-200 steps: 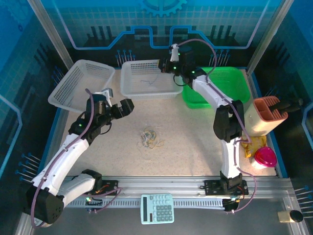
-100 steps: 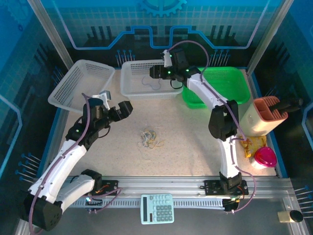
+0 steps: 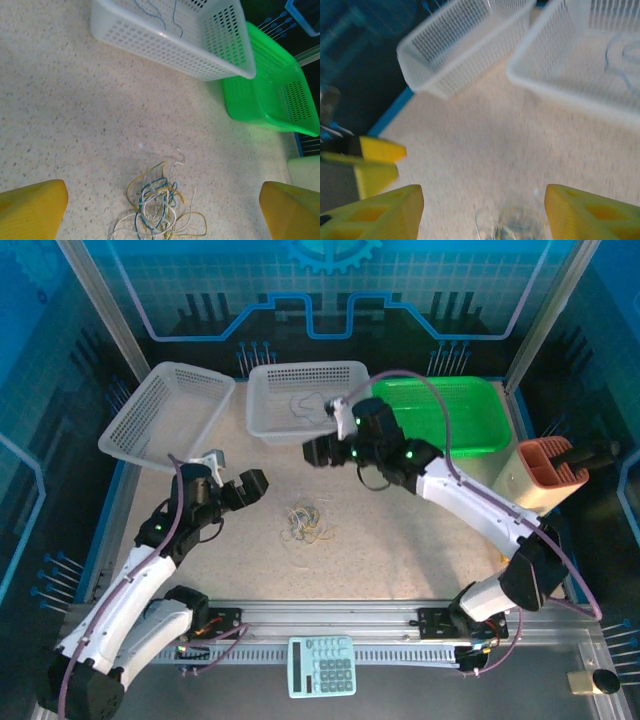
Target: Untangle the cables
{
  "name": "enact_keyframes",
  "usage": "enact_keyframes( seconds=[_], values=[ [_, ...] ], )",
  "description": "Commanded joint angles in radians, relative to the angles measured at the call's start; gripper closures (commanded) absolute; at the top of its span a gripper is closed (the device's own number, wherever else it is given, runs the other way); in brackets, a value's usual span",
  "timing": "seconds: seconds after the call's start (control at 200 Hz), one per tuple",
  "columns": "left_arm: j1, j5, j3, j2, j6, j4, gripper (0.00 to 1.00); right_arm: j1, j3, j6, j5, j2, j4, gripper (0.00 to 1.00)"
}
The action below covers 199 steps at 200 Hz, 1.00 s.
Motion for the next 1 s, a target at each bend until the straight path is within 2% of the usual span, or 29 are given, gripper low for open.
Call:
enact_keyframes(
  seconds=[0.0,0.135,0.225,0.395,0.62,0.99],
  values=[
    [0.008,0.033,-0.025,-0.025,-0.026,-0.029,0.01,0.076,-0.114,0.043,0.096,-0.042,0.004,0.35],
    [0.008,0.05,-0.037,-0.026,-0.026,-0.048,0.01,0.177,-0.196,0.045,0.186,-0.038,-0.059,0.38],
    [0.008,0.053,-0.048,-0.028,-0.027,-0.055,0.01,0.199,-0.236,0.057,0.23,-0.028,-0.069,0.41],
    [0.007,0.066,-0.072,-0.037,-0.042,-0.044,0.01,0.156,-0.257,0.088,0.232,-0.006,-0.044,0.48],
    [0.008,0.069,-0.078,-0.046,-0.042,-0.052,0.01,0.076,-0.212,0.115,0.192,0.122,-0.064,0.57],
    [0.008,0.082,-0.081,-0.032,-0.046,-0.023,0.01,0.039,-0.224,0.165,0.092,0.232,0.011,0.57]
  ],
)
